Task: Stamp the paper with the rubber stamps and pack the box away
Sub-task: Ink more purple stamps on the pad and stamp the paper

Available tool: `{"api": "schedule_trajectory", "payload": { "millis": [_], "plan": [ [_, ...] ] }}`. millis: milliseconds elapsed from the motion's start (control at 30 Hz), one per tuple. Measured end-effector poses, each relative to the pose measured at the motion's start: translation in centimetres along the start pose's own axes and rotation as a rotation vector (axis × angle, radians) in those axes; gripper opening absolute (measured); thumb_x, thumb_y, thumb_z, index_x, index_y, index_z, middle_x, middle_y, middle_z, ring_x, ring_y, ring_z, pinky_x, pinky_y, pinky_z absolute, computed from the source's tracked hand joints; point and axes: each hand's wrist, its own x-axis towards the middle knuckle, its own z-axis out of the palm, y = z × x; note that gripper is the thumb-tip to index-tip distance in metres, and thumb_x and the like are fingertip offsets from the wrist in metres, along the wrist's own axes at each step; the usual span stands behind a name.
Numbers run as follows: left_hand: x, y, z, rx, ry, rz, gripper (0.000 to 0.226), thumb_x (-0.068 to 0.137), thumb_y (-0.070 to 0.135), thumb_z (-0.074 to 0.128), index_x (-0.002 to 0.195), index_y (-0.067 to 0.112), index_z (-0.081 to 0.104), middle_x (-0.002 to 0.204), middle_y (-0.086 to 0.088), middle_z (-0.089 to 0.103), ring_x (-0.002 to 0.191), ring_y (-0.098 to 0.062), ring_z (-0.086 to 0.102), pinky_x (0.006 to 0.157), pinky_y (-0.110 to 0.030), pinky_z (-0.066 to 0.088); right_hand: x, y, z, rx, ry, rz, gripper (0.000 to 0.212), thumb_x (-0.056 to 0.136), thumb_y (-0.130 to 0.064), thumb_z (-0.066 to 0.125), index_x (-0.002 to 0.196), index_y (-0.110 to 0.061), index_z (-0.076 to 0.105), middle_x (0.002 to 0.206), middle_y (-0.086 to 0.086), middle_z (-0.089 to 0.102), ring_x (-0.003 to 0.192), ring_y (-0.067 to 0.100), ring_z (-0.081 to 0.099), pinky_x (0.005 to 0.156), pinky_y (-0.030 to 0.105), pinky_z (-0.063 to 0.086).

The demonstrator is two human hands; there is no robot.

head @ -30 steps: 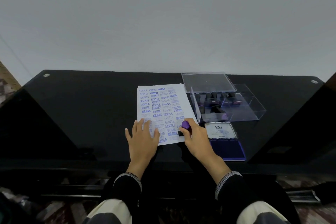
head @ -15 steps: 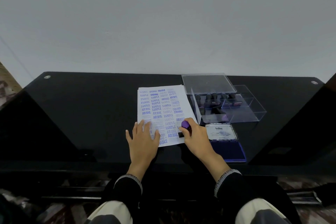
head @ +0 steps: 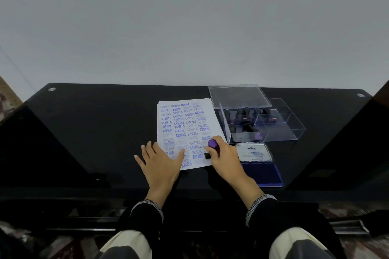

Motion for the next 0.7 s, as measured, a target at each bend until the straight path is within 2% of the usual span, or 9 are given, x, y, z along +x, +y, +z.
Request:
{"api": "schedule_trajectory", "payload": {
  "millis": [267,533,700],
  "plan": [
    [0.0,-0.1,0.1,-0.002,0.013,0.003,0.097,0.075,0.076,0.051,0.136,0.002,0.040,0.150,-0.016,0.034,0.145,-0.032,0.019,0.116,-0.056,0.008,-1.2,0.2,0.6,0.027,0.086,-0.009,0.012,0.092,-0.015,0.059,0.103,-0.013,0.056,0.081,-0.005,0.055,0.067,0.000,0.051,0.063,0.004,0.038],
    [-0.1,-0.1,0.1,0.008,0.017,0.014,0.096,0.076,0.077,0.049,0.136,0.002,0.040,0.150,-0.016,0.034,0.144,-0.032,0.019,0.116,-0.056,0.009,0.0,-0.2,-0.1,0.006,-0.002,0.001,0.011,0.093,-0.016,0.057,0.103,-0.013,0.053,0.077,-0.008,0.051,0.066,-0.001,0.048,0.060,0.005,0.038],
    [-0.1,-0.1,0.1,0.012,0.019,0.013,0.096,0.076,0.077,0.049,0.136,0.002,0.040,0.150,-0.016,0.035,0.144,-0.032,0.019,0.116,-0.057,0.009,-0.6,0.1,0.3,0.014,0.031,0.002,0.010,0.093,-0.014,0.057,0.102,-0.012,0.054,0.078,-0.005,0.054,0.066,0.003,0.051,0.061,0.005,0.038]
  ]
}}
